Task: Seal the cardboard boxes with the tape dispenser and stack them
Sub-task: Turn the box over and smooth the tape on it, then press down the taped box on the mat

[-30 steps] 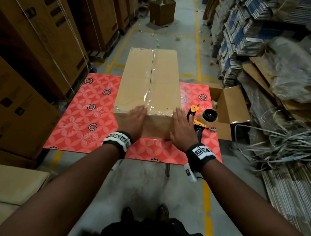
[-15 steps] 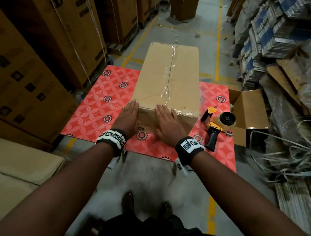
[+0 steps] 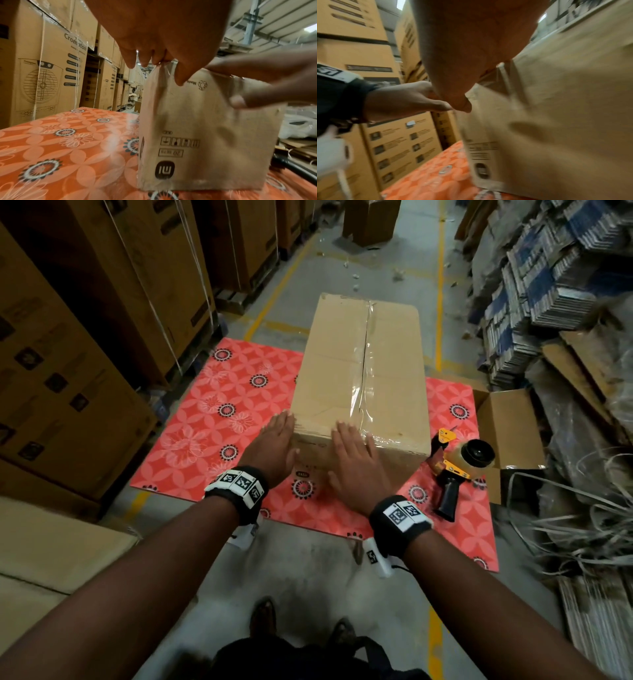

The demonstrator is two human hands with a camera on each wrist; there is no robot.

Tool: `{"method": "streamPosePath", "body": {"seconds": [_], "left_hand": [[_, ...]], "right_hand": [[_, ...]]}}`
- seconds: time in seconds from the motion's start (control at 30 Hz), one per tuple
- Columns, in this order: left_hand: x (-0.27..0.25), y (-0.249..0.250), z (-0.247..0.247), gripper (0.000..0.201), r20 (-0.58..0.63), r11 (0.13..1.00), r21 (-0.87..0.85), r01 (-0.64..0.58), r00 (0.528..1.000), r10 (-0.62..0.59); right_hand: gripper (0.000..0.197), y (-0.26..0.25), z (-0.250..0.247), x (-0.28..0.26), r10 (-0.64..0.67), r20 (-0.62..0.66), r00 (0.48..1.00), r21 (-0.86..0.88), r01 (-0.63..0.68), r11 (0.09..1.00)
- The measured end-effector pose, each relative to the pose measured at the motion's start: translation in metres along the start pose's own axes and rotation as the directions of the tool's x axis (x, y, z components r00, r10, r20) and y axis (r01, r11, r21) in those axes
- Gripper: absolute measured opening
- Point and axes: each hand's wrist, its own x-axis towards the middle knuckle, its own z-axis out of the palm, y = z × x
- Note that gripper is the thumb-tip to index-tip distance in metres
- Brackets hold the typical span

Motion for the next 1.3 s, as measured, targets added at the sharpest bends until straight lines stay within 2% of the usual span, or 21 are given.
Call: {"method": "streamPosePath", "body": {"seconds": [0.07, 0.17, 0.23, 0.33, 0.5, 0.73, 0.9, 1.03, 1.1, 1.17, 1.23, 1.3], "left_hand": [[0.006, -0.002, -0.003, 0.08, 0.025, 0.997, -0.071, 0.006, 1.0, -0.005], [0.02, -0.001, -0.005, 0.094, 0.066, 0.994, -0.106, -0.029, 0.997, 0.036], [0.031, 0.001, -0.004, 0.101, 0.116, 0.996, -0.09, -0.027, 0.993, 0.037], [0.04, 0.006, 0.002, 0.103, 0.135, 0.996, -0.085, 0.002, 0.991, 0.01], [0.035, 0.009, 0.008, 0.1, 0.078, 0.992, -0.113, 0.05, 0.996, -0.041], [0.001, 0.037, 0.011, 0.092, 0.04, 0.982, -0.127, 0.14, 0.99, -0.136], [-0.045, 0.077, 0.015, 0.085, 0.024, 0.971, -0.153, 0.184, 0.983, -0.183], [-0.061, 0.088, 0.01, 0.069, 0.065, 0.973, -0.204, 0.108, 0.993, -0.096], [-0.057, 0.076, 0.002, 0.049, 0.011, 0.963, -0.253, 0.091, 0.996, -0.091], [-0.047, 0.058, -0.009, 0.034, -0.051, 0.959, -0.276, 0.068, 0.995, -0.085], [-0.034, 0.041, -0.016, 0.034, -0.061, 0.971, -0.24, 0.01, 0.998, -0.026], [-0.019, 0.029, -0.021, 0.041, -0.014, 0.987, -0.158, -0.021, 1.0, 0.019]], "right_hand": [[0.087, 0.028, -0.002, -0.014, 0.16, -0.026, 0.987, 0.016, -0.16, 0.987], [0.09, 0.068, -0.007, -0.029, 0.422, -0.051, 0.905, 0.034, -0.421, 0.906], [0.092, 0.081, -0.008, -0.032, 0.473, -0.023, 0.881, 0.065, -0.471, 0.88], [0.095, 0.081, -0.009, -0.029, 0.473, 0.004, 0.881, 0.175, -0.466, 0.867], [0.102, 0.084, -0.01, -0.029, 0.469, 0.014, 0.883, 0.314, -0.449, 0.837], [0.086, 0.112, -0.011, -0.015, 0.409, 0.01, 0.913, 0.469, -0.365, 0.804], [0.084, 0.138, -0.006, 0.01, 0.389, 0.034, 0.921, 0.456, -0.361, 0.814], [0.078, 0.15, -0.013, 0.032, 0.447, 0.083, 0.891, 0.32, -0.448, 0.835], [0.076, 0.137, -0.02, 0.035, 0.428, 0.079, 0.9, 0.257, -0.433, 0.864], [0.077, 0.104, -0.02, 0.026, 0.321, 0.065, 0.945, 0.245, -0.327, 0.913], [0.084, 0.055, -0.016, 0.006, 0.176, 0.083, 0.981, 0.289, -0.193, 0.938], [0.089, 0.011, -0.01, -0.013, 0.071, 0.102, 0.992, 0.303, -0.099, 0.948]]}}
